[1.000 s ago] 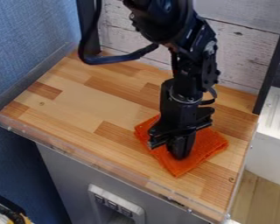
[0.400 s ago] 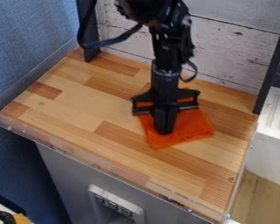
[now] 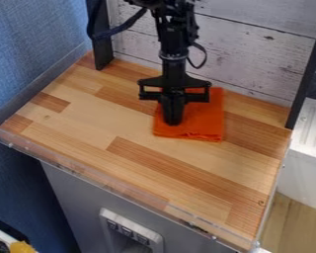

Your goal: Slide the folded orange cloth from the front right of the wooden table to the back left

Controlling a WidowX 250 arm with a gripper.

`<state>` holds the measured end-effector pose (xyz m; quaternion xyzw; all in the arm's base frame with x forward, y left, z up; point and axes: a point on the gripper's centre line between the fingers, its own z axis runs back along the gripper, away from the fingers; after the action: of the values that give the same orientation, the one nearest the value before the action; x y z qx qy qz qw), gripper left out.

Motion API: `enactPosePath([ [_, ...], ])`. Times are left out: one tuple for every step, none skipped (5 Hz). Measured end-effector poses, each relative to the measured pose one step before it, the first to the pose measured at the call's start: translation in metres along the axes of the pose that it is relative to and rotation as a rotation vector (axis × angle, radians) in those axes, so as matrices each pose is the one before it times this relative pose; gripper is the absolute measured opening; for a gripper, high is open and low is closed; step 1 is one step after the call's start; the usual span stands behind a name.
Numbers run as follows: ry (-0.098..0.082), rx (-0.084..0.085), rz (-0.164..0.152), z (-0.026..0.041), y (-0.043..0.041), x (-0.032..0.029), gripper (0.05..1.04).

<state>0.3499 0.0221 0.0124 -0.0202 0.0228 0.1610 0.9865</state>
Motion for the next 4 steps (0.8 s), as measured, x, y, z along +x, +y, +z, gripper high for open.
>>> enactPosePath([
  [-0.018, -0.0152, -0.1122, 0.00343, 0.01777, 0.00959, 0.059],
  [-0.0196, -0.0057, -0.0878, 0.00066, 0.01537, 0.00875, 0.059],
  [-0.0204, 0.0116, -0.0698, 0.0015, 0.01565, 0.00814, 0.059],
  [-0.0162, 0.0174, -0.0457, 0.00049, 0.01507, 0.00351, 0.059],
])
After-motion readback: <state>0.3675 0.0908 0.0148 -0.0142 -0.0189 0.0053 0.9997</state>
